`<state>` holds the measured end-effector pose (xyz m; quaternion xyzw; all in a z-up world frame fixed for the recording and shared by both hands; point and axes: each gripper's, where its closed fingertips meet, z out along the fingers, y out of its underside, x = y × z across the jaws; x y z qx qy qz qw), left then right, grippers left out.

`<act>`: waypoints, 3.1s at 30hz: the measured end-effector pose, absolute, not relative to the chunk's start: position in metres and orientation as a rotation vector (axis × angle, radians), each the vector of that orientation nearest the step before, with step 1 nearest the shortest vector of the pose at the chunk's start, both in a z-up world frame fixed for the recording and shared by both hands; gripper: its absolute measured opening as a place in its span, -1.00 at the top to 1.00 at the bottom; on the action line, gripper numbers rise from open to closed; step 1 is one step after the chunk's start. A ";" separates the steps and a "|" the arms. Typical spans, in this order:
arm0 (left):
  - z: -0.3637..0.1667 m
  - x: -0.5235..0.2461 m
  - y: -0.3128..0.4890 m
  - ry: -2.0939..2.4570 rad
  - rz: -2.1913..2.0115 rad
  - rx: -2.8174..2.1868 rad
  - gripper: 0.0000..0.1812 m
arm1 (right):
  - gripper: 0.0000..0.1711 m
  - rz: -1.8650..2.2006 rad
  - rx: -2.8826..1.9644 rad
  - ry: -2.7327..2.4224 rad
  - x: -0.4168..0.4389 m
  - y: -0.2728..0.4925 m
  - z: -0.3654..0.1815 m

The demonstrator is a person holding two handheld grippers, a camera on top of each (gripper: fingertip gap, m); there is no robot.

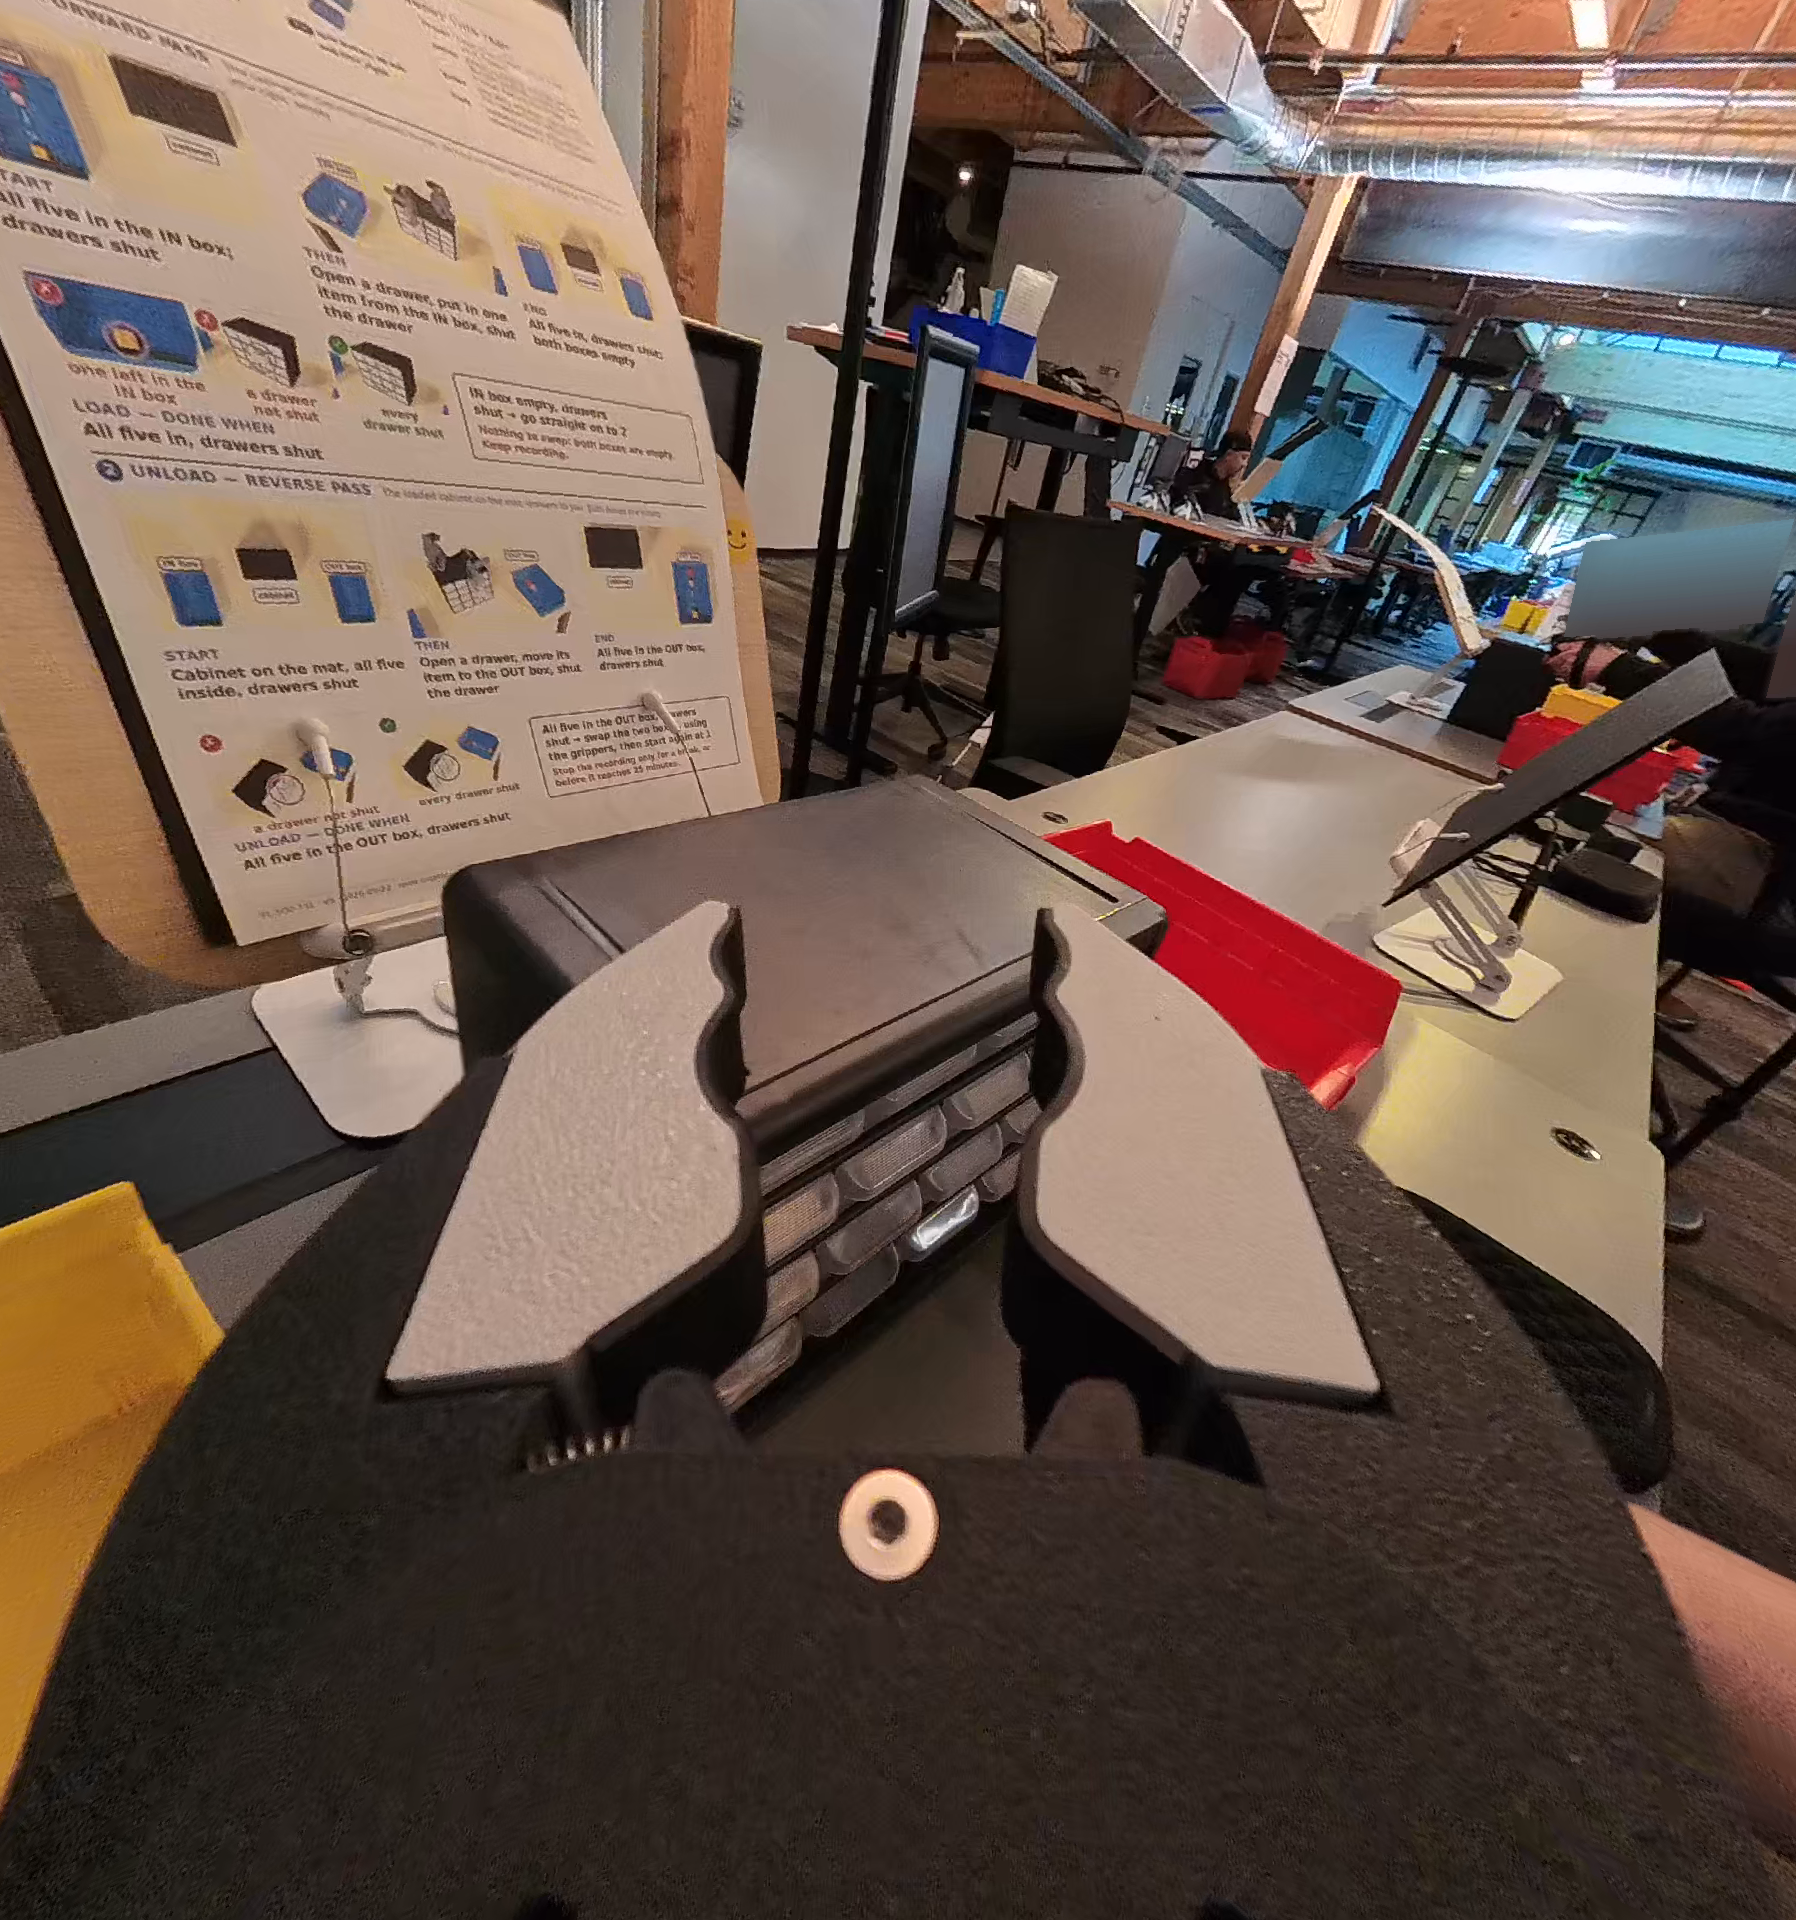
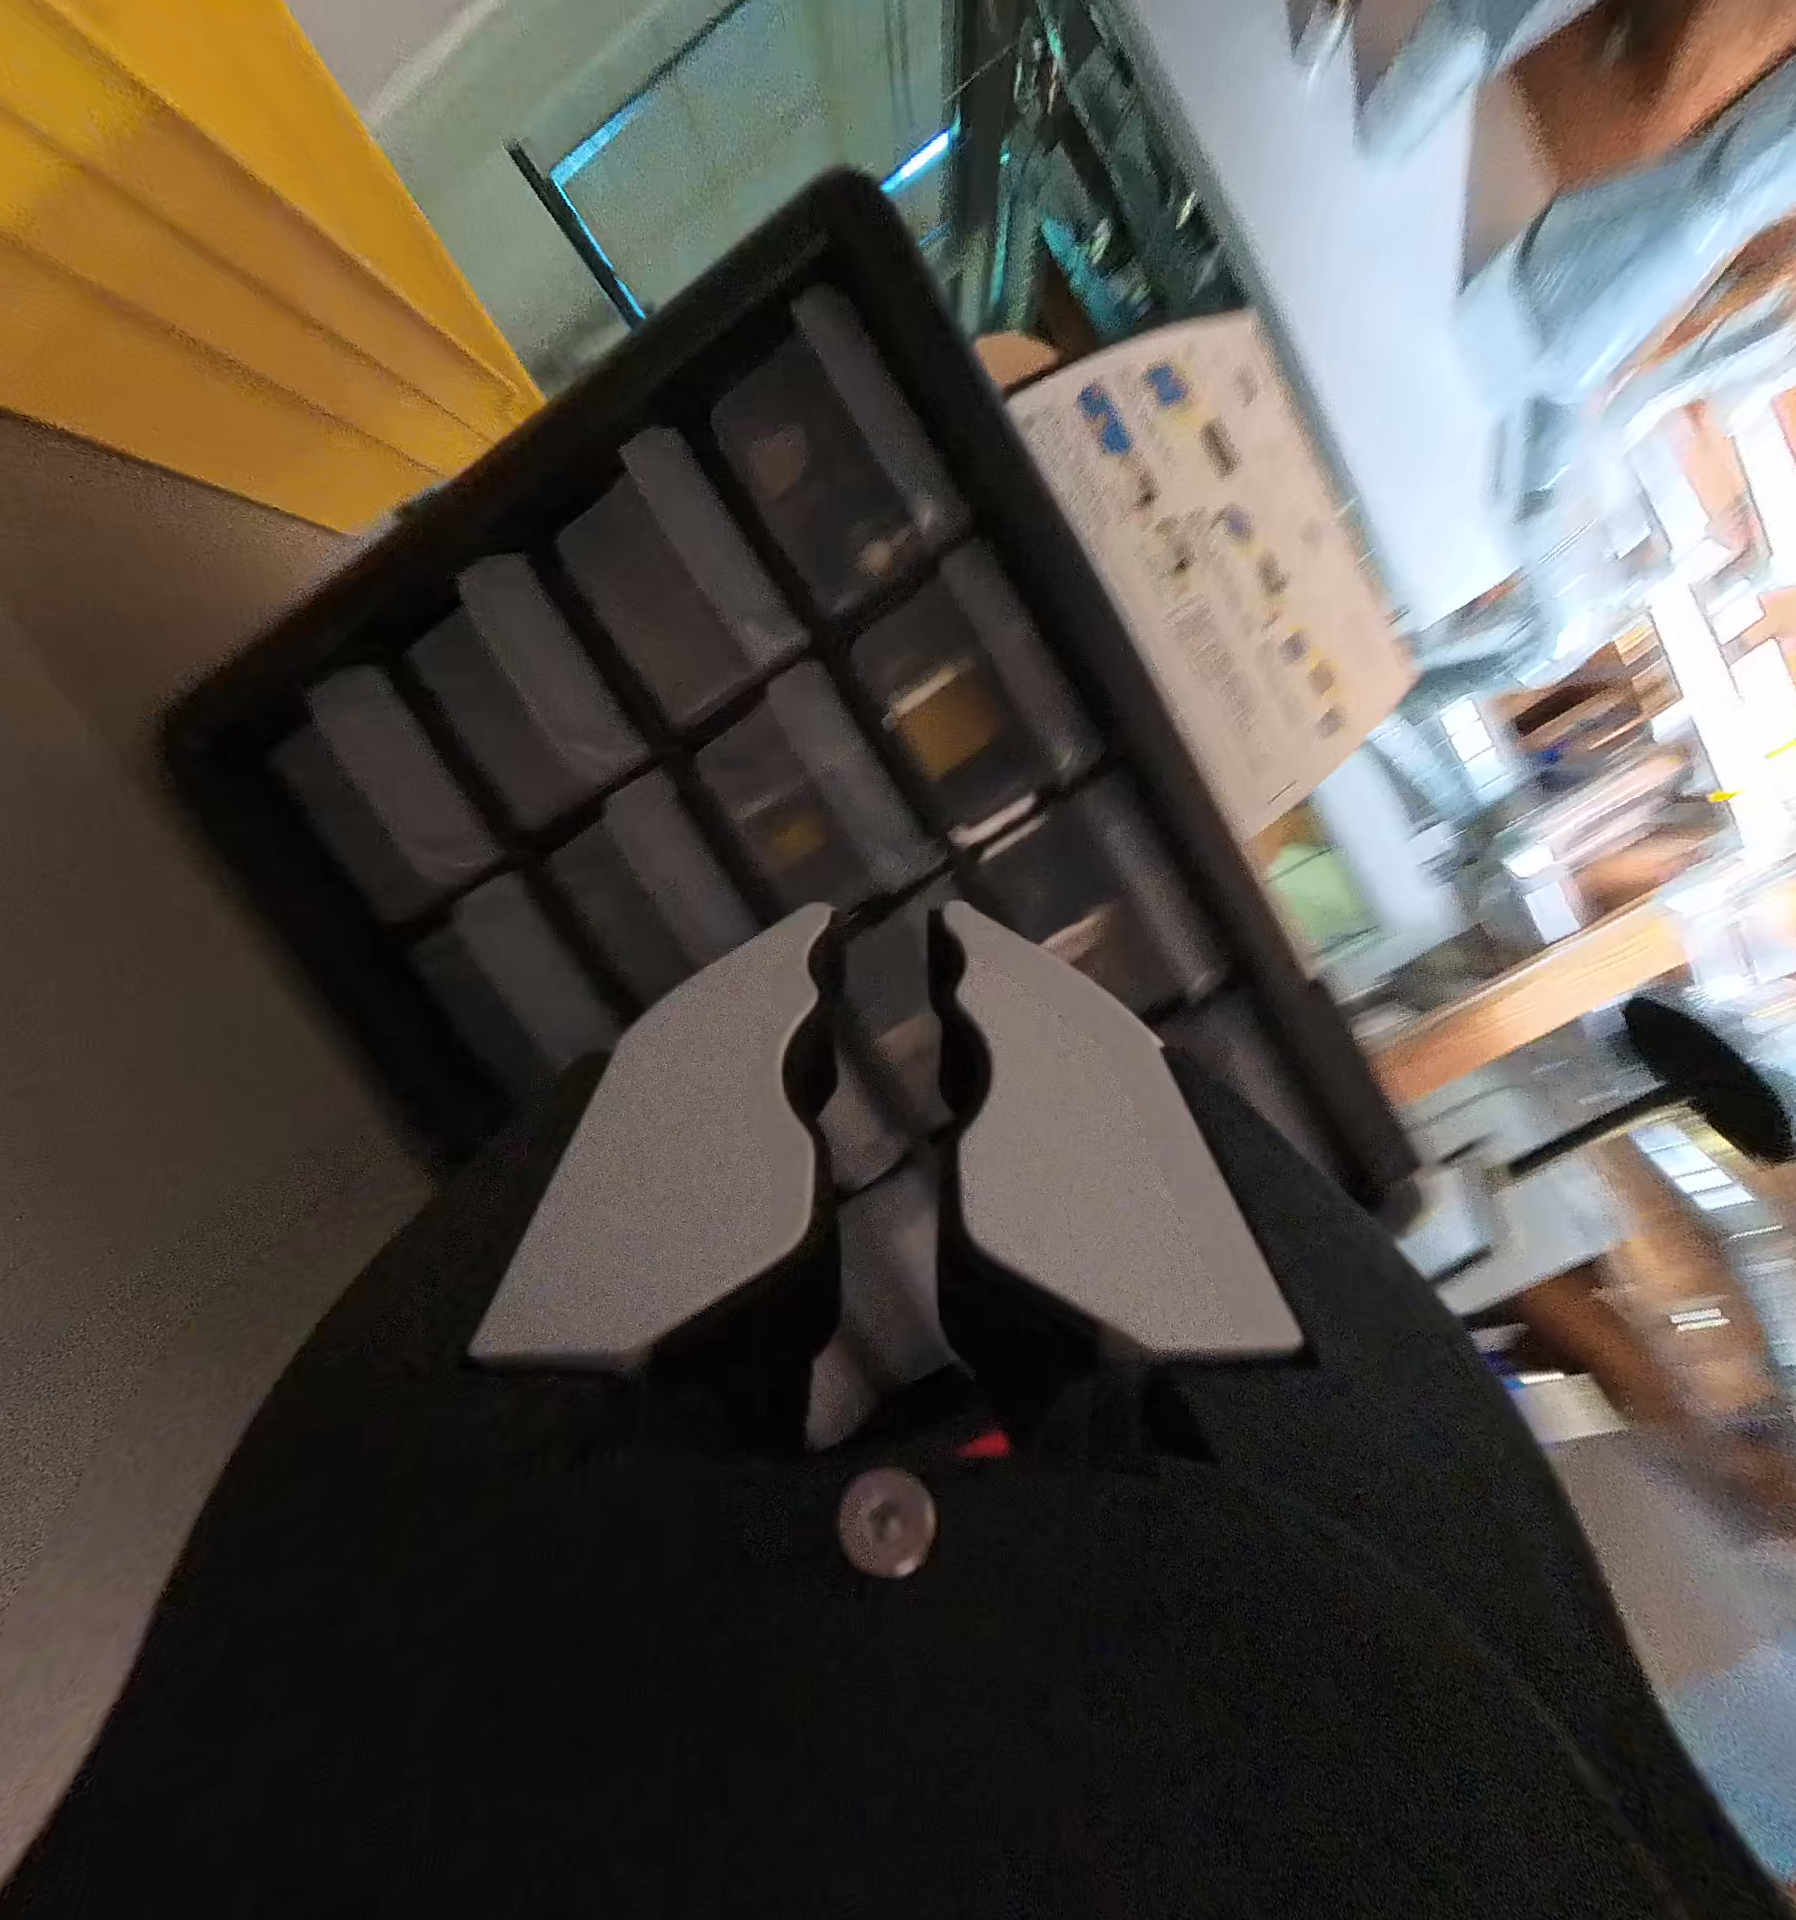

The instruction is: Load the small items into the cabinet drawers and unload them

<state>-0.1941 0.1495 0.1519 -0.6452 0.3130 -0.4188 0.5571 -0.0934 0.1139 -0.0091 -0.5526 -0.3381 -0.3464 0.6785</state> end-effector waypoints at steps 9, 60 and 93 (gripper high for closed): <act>0.142 -0.194 0.161 0.812 -0.771 -1.552 0.45 | 0.82 -1.052 -0.920 -0.987 -0.125 0.147 0.056; 0.088 -0.141 0.167 1.076 -0.529 -1.627 0.58 | 0.91 -1.193 -0.627 -0.976 -0.134 0.099 0.042; 0.066 -0.128 0.128 1.631 -0.170 -1.706 0.63 | 0.72 -0.995 -0.720 -0.954 -0.145 0.082 0.031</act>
